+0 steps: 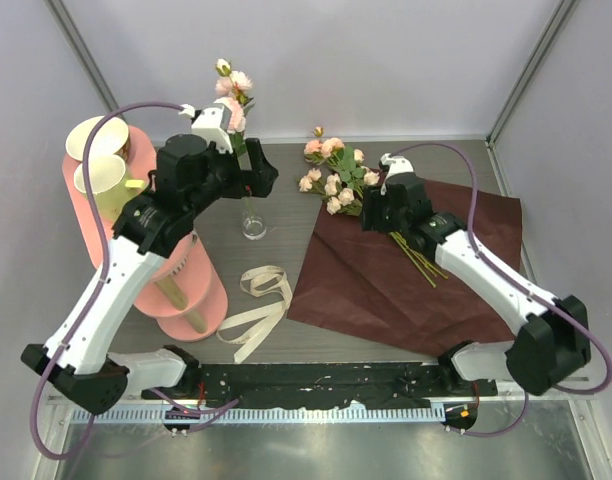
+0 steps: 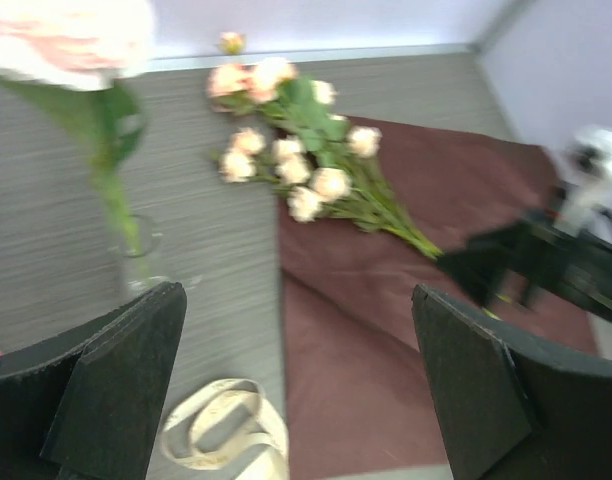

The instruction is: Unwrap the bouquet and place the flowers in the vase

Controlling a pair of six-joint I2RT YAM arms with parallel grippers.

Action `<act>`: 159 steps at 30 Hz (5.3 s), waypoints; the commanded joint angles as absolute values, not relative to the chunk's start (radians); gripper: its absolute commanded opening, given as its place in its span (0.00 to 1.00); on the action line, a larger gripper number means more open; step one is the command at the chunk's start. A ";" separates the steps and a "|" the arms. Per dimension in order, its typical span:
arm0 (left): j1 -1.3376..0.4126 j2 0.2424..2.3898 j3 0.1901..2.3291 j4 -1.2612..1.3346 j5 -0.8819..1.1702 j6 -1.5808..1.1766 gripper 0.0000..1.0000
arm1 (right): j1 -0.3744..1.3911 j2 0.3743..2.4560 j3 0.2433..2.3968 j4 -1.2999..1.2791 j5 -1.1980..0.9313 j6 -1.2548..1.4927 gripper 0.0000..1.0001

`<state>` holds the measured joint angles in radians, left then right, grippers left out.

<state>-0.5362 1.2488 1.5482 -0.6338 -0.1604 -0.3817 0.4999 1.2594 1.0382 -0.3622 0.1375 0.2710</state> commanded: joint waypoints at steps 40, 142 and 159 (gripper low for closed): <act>-0.532 1.106 1.474 -0.545 0.563 -0.468 1.00 | 0.351 1.824 1.173 -0.463 0.294 0.011 0.26; -0.635 1.327 1.367 -0.278 0.522 -0.759 0.86 | 0.442 1.354 0.951 -0.347 -0.034 0.269 0.01; -0.637 1.204 1.382 -0.431 0.462 -0.632 0.90 | 0.445 1.772 1.182 -0.235 0.106 0.158 0.46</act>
